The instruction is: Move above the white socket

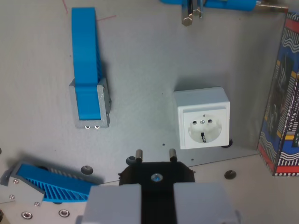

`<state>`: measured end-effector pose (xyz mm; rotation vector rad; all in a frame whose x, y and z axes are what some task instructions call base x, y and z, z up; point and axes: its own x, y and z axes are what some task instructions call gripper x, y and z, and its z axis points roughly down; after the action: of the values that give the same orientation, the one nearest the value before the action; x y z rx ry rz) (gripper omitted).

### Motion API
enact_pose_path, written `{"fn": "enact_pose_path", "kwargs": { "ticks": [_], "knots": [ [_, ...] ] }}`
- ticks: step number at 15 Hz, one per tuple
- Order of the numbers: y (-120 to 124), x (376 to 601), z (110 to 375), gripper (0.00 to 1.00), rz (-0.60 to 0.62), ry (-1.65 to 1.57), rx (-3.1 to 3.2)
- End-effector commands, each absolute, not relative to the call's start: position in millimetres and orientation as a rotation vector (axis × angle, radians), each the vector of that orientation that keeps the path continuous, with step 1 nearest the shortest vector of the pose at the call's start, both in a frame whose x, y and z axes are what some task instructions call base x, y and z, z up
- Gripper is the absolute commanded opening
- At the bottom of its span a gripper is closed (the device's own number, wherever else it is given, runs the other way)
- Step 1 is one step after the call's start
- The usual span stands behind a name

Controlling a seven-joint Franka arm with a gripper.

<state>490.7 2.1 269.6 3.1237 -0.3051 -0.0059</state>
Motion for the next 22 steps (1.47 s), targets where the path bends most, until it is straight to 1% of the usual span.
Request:
{"fn": "enact_pose_path", "kwargs": {
  "ticks": [1, 12, 22],
  "knots": [
    [2.0, 490.6, 269.6, 0.00, -0.006, -0.306, 3.124],
    [0.8, 488.3, 265.5, 0.00, 0.006, -0.295, 3.126],
    [-6.2, 478.7, 246.0, 0.00, 0.083, -0.261, 3.136]
  ]
}}
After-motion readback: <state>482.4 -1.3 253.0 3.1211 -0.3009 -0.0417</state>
